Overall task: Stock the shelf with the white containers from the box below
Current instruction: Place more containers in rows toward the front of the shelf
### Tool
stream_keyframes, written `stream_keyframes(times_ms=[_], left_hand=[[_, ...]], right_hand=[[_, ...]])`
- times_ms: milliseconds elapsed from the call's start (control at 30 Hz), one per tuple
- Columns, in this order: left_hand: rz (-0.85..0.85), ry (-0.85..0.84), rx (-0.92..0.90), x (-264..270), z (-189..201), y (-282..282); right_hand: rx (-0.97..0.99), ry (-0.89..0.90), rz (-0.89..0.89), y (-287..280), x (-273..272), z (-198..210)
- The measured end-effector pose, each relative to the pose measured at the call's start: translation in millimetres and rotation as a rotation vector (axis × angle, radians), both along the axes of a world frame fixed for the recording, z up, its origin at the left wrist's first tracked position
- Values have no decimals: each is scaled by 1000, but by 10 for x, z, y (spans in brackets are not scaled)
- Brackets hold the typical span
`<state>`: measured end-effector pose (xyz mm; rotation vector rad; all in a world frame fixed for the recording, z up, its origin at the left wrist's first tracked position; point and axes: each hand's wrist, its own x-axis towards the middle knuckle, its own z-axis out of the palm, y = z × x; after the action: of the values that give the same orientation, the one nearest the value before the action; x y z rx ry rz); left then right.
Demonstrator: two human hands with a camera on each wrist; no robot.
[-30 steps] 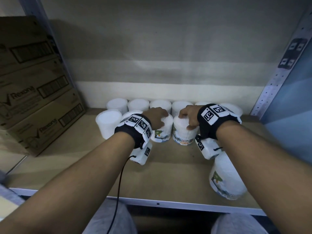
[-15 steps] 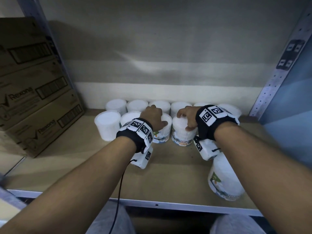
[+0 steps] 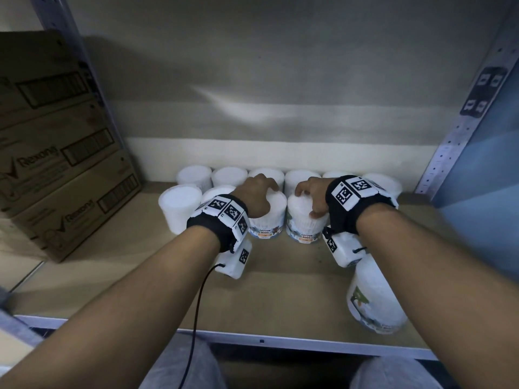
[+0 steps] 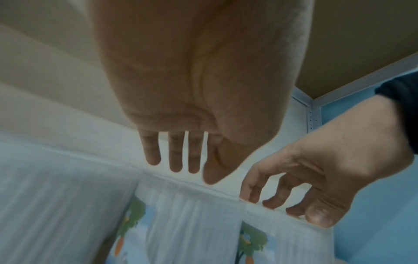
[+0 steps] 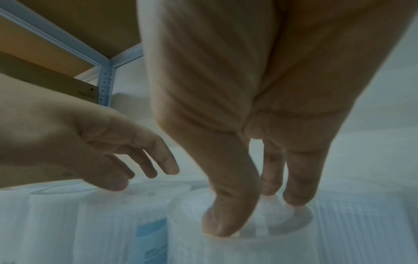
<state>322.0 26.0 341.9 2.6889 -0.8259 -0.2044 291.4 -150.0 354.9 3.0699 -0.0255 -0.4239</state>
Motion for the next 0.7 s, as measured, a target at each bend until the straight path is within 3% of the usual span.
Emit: stream_keyframes(times_ms=[167,700], left_hand=[[85,-78,37,-5,-50,-42],[64,-45,-5,-13,-85,-34]], right_hand=[[3,-5,4,-11,-1,-1],[-45,10,3,-32,14,-5]])
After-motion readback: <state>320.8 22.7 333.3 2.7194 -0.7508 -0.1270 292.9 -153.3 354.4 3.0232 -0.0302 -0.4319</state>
